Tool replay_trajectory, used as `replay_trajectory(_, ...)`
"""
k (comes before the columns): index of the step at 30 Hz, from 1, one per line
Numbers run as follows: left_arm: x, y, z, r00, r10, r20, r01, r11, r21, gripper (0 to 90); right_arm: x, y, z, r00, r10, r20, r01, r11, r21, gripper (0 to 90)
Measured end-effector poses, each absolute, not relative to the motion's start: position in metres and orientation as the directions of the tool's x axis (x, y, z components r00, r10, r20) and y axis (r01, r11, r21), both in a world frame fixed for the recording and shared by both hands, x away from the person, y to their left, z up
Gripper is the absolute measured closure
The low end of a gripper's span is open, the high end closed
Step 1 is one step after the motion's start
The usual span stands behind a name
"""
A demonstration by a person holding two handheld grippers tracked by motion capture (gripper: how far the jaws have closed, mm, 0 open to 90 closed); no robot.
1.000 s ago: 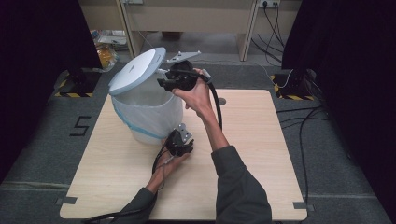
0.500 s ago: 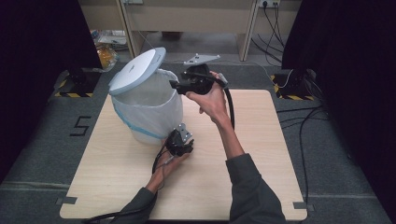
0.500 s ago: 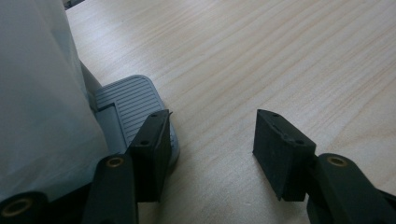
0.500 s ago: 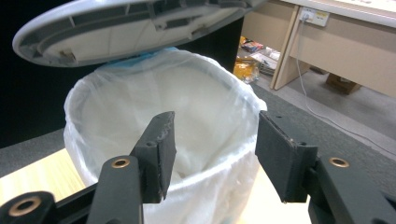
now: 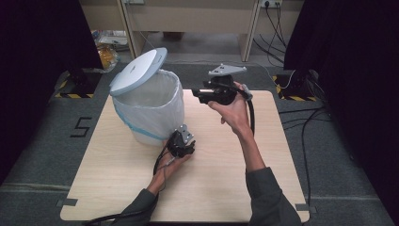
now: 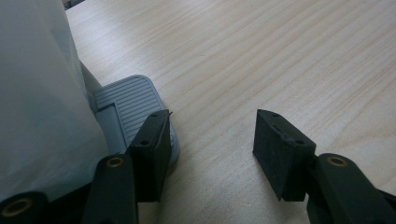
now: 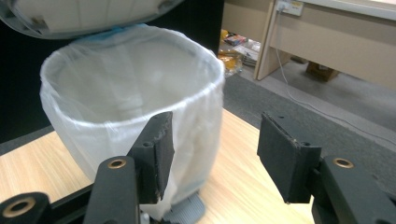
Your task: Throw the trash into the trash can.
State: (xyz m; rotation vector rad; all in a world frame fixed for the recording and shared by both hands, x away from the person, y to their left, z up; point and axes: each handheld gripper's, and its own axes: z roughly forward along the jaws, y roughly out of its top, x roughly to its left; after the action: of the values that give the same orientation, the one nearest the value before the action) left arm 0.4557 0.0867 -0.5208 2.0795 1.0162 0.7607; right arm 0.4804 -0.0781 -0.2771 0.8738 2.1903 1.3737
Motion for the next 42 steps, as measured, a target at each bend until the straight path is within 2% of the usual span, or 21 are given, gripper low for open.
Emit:
replay_trajectory(25, 0.456, 0.087, -0.52, 0.524, 0.827, 0.201, 0.427, -0.46, 0.778, 46.1, 0.454, -0.154, -0.323, -0.616, 0.788, -0.028, 0.363, 0.315, 0.877, 40.1)
replay_trajectory(31, 0.456, 0.087, -0.52, 0.525, 0.827, 0.201, 0.427, -0.46, 0.778, 46.1, 0.447, -0.164, -0.334, -0.597, 0.799, -0.069, 0.374, 0.353, 0.858, 39.5)
replay_trajectory(42, 0.457, 0.087, -0.52, 0.526, 0.826, 0.201, 0.425, -0.46, 0.779, 46.2, 0.434, -0.178, -0.357, -0.58, 0.812, -0.068, 0.418, 0.368, 0.831, 34.3)
